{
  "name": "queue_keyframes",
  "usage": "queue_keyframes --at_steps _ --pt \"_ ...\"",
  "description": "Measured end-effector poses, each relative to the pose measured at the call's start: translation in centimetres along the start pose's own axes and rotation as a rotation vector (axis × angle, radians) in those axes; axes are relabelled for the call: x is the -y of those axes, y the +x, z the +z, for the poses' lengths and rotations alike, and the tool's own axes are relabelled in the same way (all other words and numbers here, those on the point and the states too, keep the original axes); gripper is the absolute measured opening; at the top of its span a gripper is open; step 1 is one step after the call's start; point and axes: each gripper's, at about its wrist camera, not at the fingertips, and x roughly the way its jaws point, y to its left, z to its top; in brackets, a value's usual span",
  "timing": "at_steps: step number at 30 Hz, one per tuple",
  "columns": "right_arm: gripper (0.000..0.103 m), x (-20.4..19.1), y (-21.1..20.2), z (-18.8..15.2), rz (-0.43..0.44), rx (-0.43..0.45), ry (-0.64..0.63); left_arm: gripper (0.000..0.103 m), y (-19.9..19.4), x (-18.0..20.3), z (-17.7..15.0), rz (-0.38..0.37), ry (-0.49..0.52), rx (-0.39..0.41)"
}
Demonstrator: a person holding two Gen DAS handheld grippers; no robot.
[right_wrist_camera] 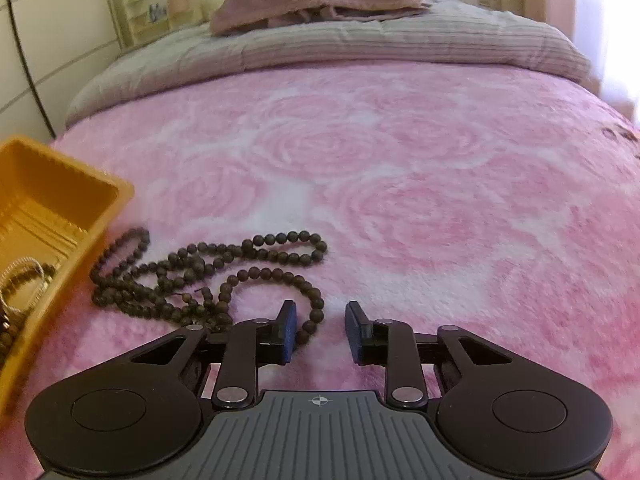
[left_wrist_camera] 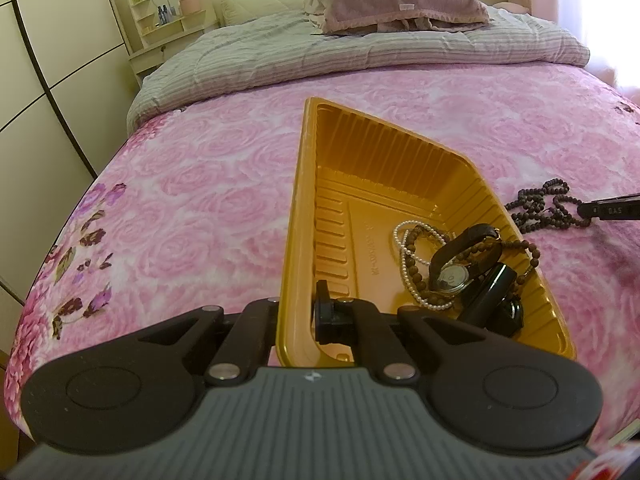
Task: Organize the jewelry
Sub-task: 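Grasp a dark bead bracelet with the right gripper and drop it into the tray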
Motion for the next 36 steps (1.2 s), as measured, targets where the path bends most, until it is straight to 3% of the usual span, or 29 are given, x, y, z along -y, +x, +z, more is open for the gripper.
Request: queue_keyframes --at_steps 2,9,20,26,34,36 --pt "0.007 -0.4 0.0 0.0 -0.002 -0.001 -0.037 0.003 0.1 -0.1 0.0 0.0 -0.003 -0.002" --pt "0.007 -1.0 -2.9 -0.3 -0.022 0.041 -0.076 0.003 0.1 -0.2 0.0 -0.002 -0.002 -0.001" --pt "0.007 -4.8 -9.8 1.7 0.096 0.152 -0.164 0.003 0.1 -0.3 -0.1 -0.007 -0.007 0.004" --pt "0.007 -8.9 -11.9 2.5 0.253 0.168 -0.227 0.003 0.1 -0.4 -0.2 -0.01 -0.013 0.005" --pt "0.007 -15.8 -12.2 2.3 0.532 0.114 -0.329 0.003 0.2 -0.5 -0.3 -0.016 -0.015 0.01" --pt "0.007 -17.3 -11.8 2.3 0.565 0.104 -0.347 0.003 0.2 -0.5 -0.3 -0.016 -0.017 0.01"
